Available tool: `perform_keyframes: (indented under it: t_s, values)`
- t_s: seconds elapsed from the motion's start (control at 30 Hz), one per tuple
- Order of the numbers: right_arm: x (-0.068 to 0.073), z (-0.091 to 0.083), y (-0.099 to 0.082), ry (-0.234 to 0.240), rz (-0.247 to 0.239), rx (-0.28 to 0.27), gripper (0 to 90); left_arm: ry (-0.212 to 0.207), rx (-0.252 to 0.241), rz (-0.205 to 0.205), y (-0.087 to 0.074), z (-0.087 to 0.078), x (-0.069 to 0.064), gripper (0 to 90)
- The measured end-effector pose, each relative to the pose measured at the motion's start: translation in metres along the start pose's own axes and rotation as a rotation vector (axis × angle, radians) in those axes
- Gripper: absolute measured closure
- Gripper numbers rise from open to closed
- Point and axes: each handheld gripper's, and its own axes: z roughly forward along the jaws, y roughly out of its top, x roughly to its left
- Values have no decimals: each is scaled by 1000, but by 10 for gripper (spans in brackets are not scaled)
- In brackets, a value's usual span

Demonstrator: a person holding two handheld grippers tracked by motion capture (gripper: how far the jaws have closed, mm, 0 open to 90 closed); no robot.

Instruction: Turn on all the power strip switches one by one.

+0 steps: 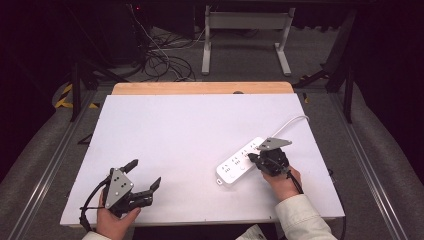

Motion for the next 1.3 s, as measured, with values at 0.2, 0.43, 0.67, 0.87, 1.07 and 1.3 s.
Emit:
perform_keyframes:
  t_s: [0.2,0.43,0.67,0.87,1.07,1.3]
  values:
    - [7,-12,9,19,-6,-46,813,-1,1,-4,0,1,0,151]
    - [14,-10,15,43,11,-12,610,0,0,-5,0,0,0,151]
    - [25,-6,15,86,-51,45,900,1,-2,-2,0,0,0,151]
    - [29,0,14,91,-66,70,900,-2,-2,-10,0,0,-1,151]
    - [29,3,14,83,-68,90,900,-1,-3,-10,0,0,-1,151]
    - [29,4,11,89,-48,87,900,-1,-5,-7,0,0,-1,151]
